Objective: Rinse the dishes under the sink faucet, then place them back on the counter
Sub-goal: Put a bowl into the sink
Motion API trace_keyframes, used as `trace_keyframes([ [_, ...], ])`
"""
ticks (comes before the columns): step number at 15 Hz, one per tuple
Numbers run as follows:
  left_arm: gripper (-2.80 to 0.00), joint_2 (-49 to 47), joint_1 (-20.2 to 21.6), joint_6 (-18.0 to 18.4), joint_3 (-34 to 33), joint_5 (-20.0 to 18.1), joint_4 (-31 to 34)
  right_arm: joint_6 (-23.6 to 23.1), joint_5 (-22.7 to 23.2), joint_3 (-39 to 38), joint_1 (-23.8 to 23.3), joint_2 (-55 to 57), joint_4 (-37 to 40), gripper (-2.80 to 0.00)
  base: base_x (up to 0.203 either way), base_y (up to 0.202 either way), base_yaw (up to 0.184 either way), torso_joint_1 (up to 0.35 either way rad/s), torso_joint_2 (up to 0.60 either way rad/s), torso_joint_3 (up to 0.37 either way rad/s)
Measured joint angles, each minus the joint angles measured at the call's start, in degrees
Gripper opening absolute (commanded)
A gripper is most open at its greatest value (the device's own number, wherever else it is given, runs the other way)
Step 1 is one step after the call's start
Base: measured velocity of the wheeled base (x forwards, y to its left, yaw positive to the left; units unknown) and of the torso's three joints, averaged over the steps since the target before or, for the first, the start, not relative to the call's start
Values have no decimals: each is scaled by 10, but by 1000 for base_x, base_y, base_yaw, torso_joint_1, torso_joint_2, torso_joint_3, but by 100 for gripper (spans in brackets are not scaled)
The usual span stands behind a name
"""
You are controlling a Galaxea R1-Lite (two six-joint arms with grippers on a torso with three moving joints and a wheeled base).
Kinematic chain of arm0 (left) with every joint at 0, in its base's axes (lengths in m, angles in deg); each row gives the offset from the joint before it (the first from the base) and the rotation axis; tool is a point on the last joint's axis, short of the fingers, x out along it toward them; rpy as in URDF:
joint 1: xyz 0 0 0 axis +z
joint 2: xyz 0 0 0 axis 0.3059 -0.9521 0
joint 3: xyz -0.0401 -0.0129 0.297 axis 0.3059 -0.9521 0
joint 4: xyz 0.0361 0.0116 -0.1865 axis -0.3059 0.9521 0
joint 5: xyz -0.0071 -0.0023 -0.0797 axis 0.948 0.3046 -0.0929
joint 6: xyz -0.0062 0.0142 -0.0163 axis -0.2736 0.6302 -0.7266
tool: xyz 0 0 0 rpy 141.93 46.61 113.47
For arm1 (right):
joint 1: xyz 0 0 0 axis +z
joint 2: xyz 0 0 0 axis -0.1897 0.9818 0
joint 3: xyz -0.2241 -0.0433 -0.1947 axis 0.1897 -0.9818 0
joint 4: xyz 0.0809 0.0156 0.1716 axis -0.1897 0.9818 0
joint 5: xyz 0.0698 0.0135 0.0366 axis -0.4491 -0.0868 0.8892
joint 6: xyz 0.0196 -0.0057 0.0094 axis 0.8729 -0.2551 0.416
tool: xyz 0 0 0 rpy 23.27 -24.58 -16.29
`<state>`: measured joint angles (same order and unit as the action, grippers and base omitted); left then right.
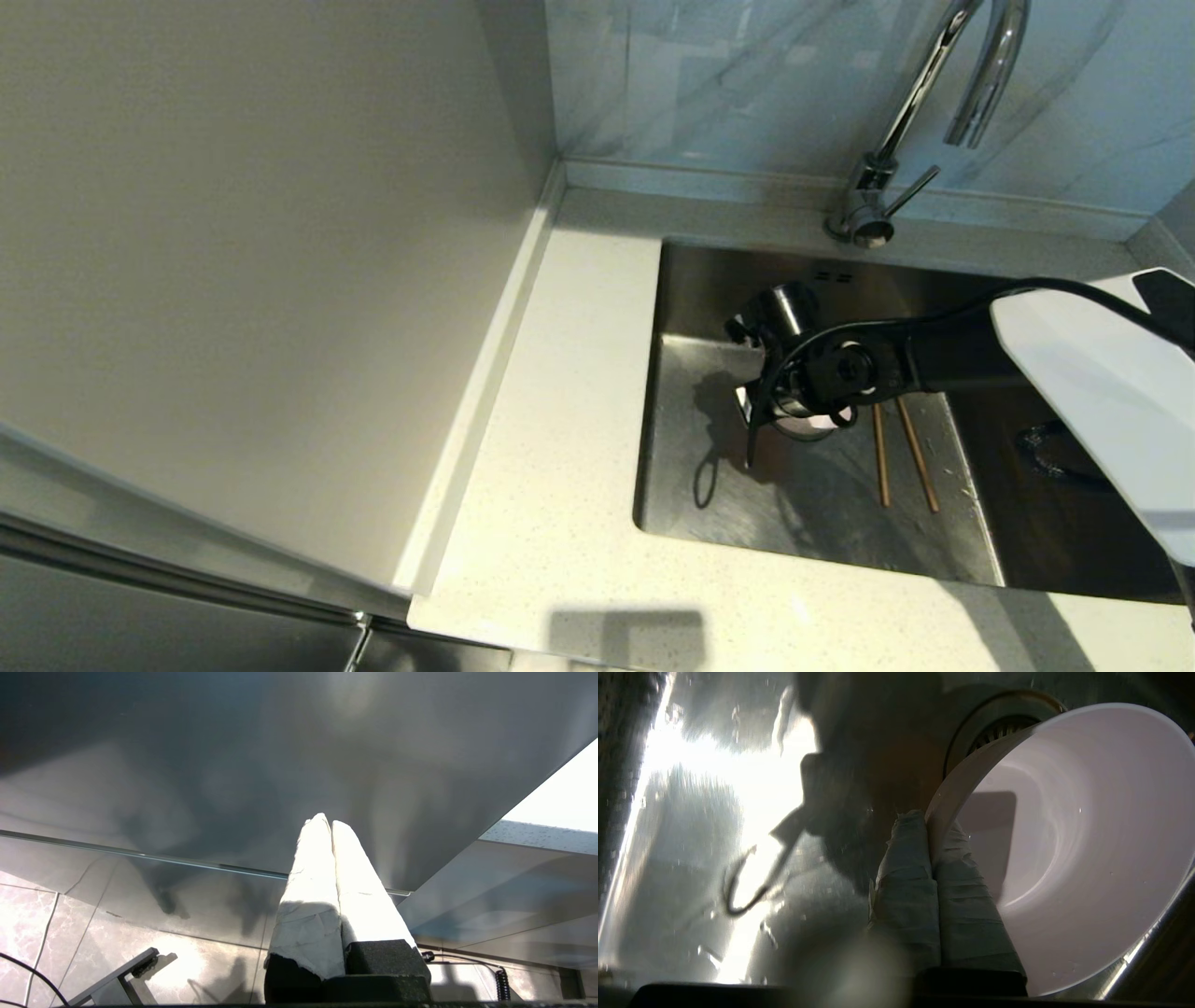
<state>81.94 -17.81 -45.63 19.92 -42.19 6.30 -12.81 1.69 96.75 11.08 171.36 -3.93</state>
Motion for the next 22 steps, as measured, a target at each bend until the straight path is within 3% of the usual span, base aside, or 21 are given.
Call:
trace_keyframes([
  [7,-280,0,0,0,0,0,0,1,-16,15,0,52,-89,-280,0,0,0,0,0,0],
  [18,-280,0,0,0,0,0,0,-5,-22,71,-24,119,-109,-280,0,0,0,0,0,0],
  [19,-280,0,0,0,0,0,0,-5,-27,74,-25,125,-109,0,0,0,0,0,0,0],
  [22,-280,0,0,0,0,0,0,-5,-32,85,-26,138,-108,0,0,0,0,0,0,0],
])
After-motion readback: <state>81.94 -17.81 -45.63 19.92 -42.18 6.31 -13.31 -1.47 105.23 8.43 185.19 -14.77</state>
